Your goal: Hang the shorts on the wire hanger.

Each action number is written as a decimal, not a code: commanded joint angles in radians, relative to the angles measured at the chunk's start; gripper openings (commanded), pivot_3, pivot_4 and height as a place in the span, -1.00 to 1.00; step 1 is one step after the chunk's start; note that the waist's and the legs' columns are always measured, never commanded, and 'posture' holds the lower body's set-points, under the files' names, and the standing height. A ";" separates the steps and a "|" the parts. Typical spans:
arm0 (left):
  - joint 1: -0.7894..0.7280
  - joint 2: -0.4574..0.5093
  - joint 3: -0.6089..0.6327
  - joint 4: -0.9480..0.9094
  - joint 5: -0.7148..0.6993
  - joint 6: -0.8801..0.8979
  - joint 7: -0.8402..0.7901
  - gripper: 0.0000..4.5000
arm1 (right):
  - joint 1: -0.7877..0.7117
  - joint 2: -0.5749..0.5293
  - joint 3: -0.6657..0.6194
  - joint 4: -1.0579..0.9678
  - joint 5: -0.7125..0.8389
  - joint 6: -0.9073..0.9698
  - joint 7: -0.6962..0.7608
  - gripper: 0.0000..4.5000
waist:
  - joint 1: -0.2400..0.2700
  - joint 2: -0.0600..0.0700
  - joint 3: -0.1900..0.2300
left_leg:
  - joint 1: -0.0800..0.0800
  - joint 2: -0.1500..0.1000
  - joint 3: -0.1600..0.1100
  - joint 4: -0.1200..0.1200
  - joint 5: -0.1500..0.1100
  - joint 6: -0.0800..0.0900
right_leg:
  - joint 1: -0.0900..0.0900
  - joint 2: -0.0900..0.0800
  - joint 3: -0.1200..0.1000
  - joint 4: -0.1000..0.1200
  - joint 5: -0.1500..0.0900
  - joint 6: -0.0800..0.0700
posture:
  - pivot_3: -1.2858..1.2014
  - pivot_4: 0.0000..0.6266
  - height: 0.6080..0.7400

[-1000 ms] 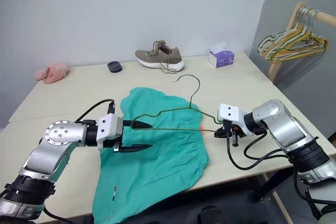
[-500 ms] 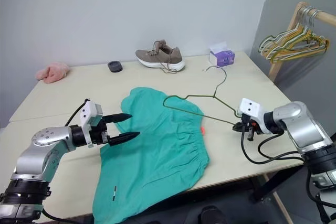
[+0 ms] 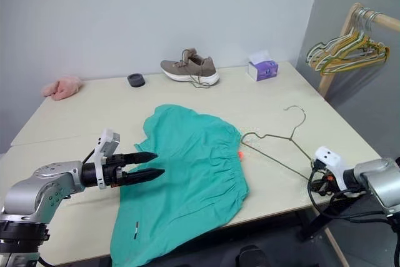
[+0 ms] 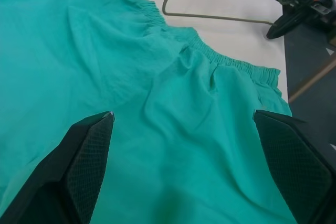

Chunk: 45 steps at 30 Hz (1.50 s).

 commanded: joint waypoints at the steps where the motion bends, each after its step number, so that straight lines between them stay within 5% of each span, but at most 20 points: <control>1: -0.004 -0.004 0.002 -0.048 -0.001 0.000 0.005 0.99 | 0.003 -0.023 -0.014 -0.038 0.013 0.023 -0.008 -1.00 | 0.001 0.000 0.000 | 0.000 0.000 0.000 0.000 0.000 0.000 | 0.000 0.000 0.000 0.000 0.000 0.000 | -0.15 -1.00 1.00; 26: -0.006 -0.029 0.076 -0.002 0.006 -0.010 0.109 0.99 | -0.113 -0.032 0.053 -0.104 0.201 0.317 0.037 -1.00 | 0.003 0.000 0.000 | -0.001 0.000 0.000 0.000 0.000 0.000 | 0.000 0.000 0.000 -0.001 0.000 0.000 | -0.14 -1.00 1.00; 45: 0.023 -0.037 0.078 -0.018 0.028 -0.046 0.122 0.99 | -0.276 0.081 0.134 -0.038 0.287 0.433 -0.039 -1.00 | 0.006 -0.001 0.000 | -0.001 0.000 -0.001 0.000 0.000 0.000 | 0.000 0.000 0.000 -0.002 0.000 0.001 | -0.11 -1.00 1.00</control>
